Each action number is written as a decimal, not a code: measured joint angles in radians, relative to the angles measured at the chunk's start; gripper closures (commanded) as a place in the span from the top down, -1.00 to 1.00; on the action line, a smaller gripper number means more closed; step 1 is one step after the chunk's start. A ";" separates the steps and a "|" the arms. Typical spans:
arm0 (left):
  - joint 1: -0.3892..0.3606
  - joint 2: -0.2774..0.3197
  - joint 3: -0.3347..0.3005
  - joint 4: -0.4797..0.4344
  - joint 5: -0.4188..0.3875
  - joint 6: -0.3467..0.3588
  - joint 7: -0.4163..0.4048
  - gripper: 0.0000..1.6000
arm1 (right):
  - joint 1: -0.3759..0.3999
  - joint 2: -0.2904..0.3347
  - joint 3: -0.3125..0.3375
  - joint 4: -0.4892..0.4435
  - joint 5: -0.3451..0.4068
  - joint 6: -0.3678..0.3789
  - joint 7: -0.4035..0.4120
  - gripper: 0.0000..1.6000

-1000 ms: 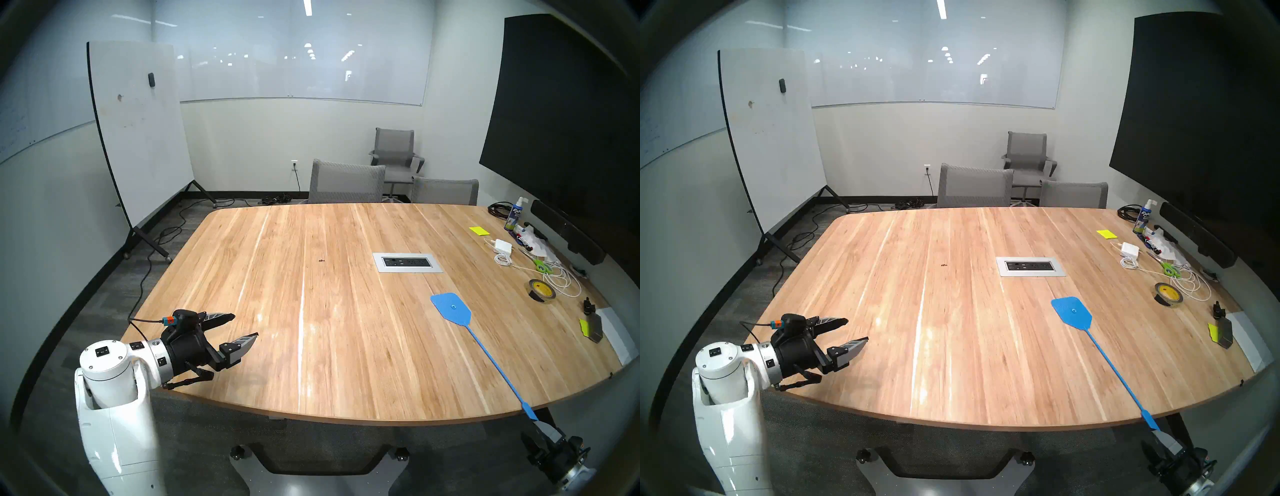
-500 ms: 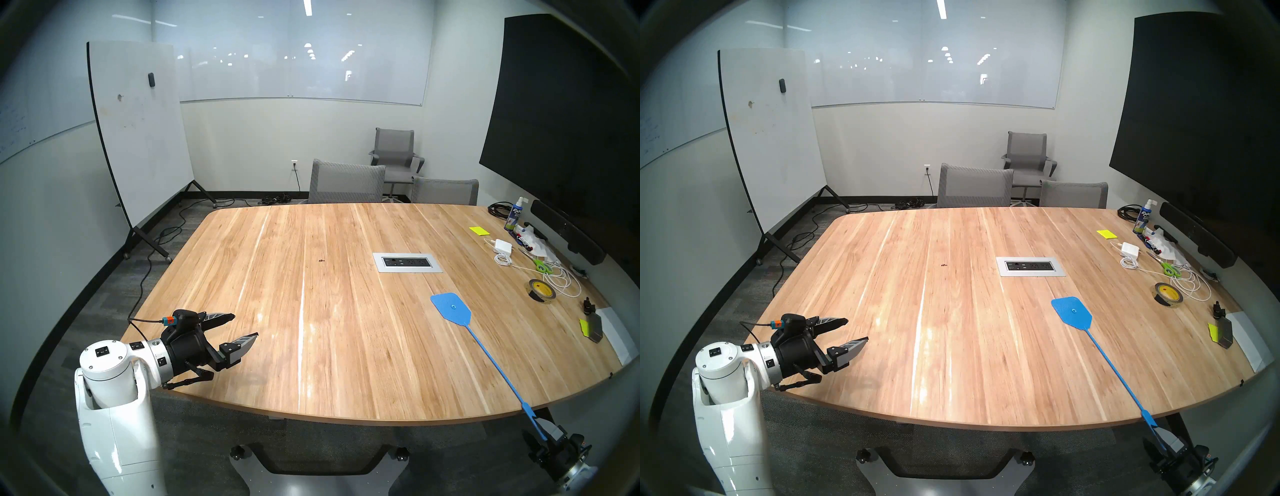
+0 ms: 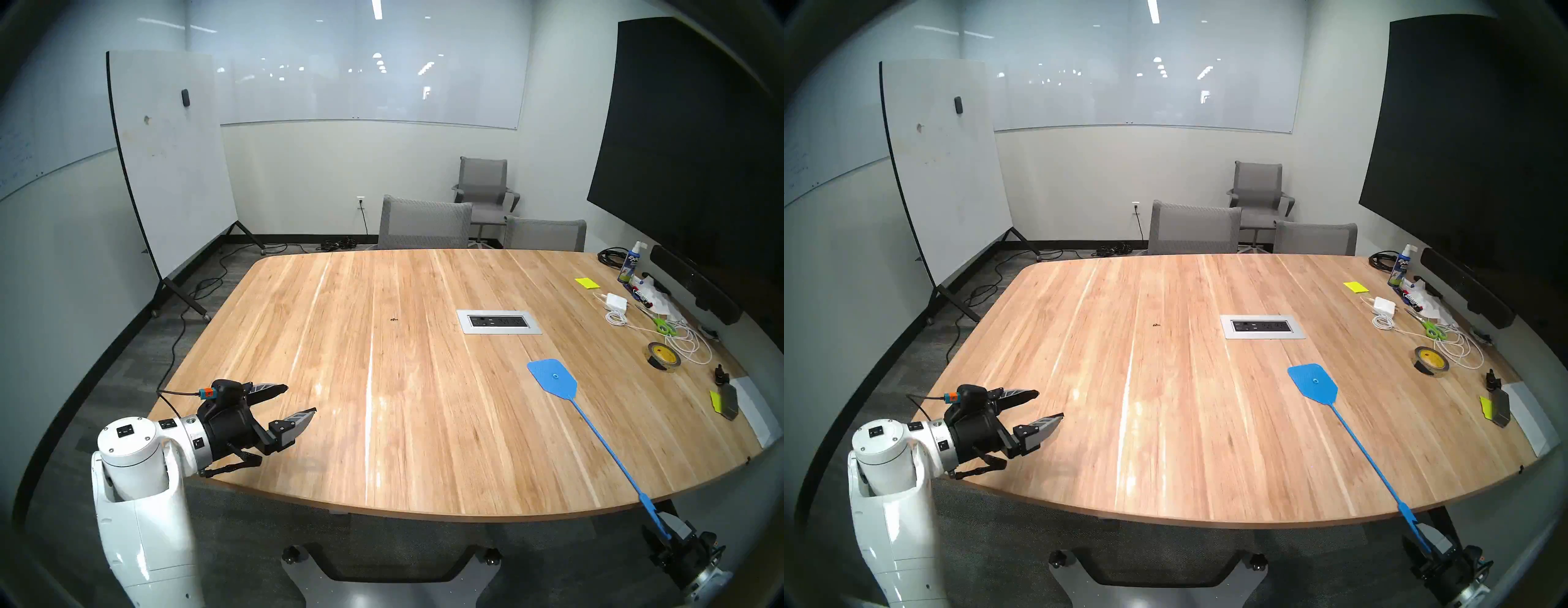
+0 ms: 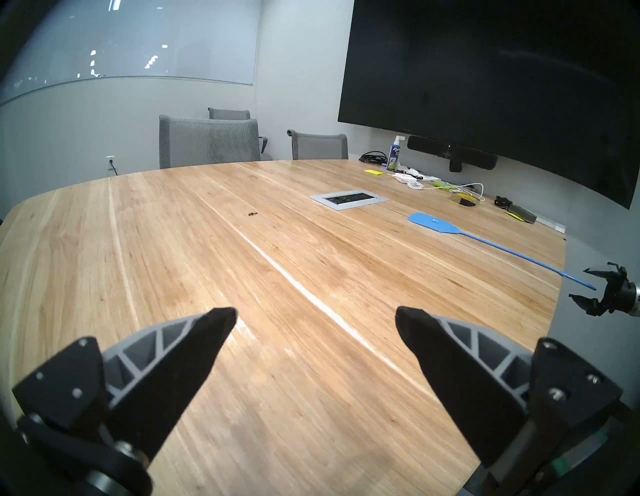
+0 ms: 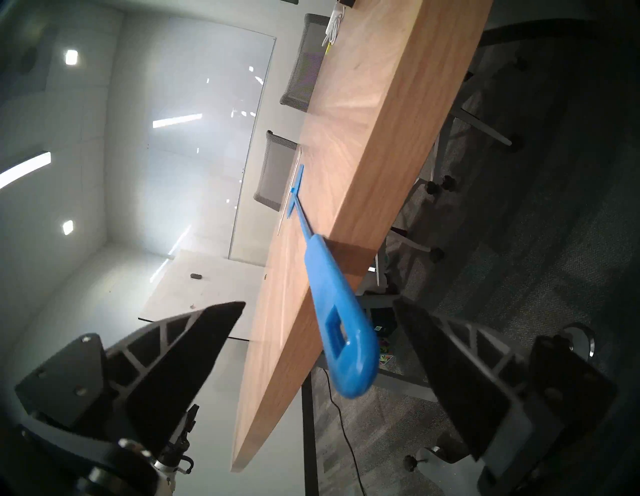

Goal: Swat a bug on table

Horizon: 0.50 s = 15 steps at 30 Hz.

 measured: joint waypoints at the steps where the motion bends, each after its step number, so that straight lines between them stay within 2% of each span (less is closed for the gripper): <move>1: 0.000 0.000 0.000 0.000 0.000 0.000 0.000 1.00 | 0.001 0.001 0.000 -0.001 0.001 0.000 0.000 1.00; 15: -0.001 -0.002 -0.002 0.000 0.003 -0.001 -0.003 1.00 | 0.006 0.006 0.002 -0.006 0.011 0.003 -0.001 1.00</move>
